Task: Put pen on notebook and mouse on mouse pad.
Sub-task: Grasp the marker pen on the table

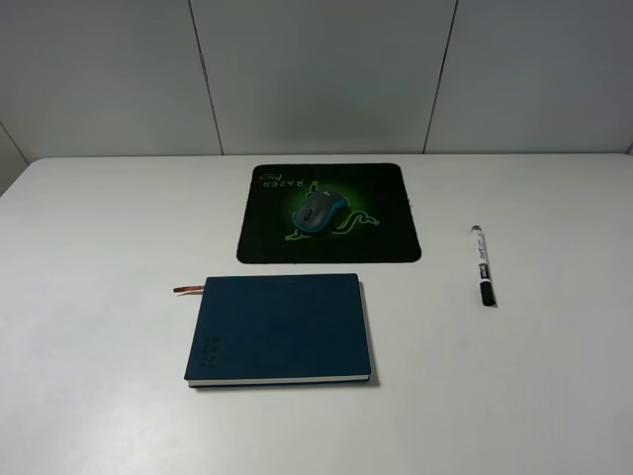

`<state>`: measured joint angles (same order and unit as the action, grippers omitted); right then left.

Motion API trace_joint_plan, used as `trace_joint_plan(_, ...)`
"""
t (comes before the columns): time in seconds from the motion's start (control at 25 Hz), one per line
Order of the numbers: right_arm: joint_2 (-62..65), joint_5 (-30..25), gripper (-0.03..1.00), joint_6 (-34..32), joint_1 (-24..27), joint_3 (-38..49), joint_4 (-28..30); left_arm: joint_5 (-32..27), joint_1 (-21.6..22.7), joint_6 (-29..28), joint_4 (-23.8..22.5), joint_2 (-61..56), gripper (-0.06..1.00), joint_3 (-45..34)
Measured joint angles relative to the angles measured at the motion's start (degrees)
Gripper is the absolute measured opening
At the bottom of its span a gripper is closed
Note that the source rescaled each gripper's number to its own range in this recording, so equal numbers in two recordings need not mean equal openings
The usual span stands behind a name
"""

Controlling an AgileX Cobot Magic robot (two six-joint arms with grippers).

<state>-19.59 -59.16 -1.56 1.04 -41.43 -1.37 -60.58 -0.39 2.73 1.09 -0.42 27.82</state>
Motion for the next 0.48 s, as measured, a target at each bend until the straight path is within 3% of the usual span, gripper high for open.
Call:
trace_joint_plan(0.24, -15.9, 0.3, 1.00, 3.0, -1.0, -8.4, 0.0, 0.0, 0.0, 0.0, 0.0, 0.0, 1.00, 0.0)
trace_joint_plan(0.48, -29.8, 1.2, 1.00, 1.6, -7.3, -12.4, 1.4, 0.0, 0.0, 0.0, 0.0, 0.0, 1.00, 0.0)
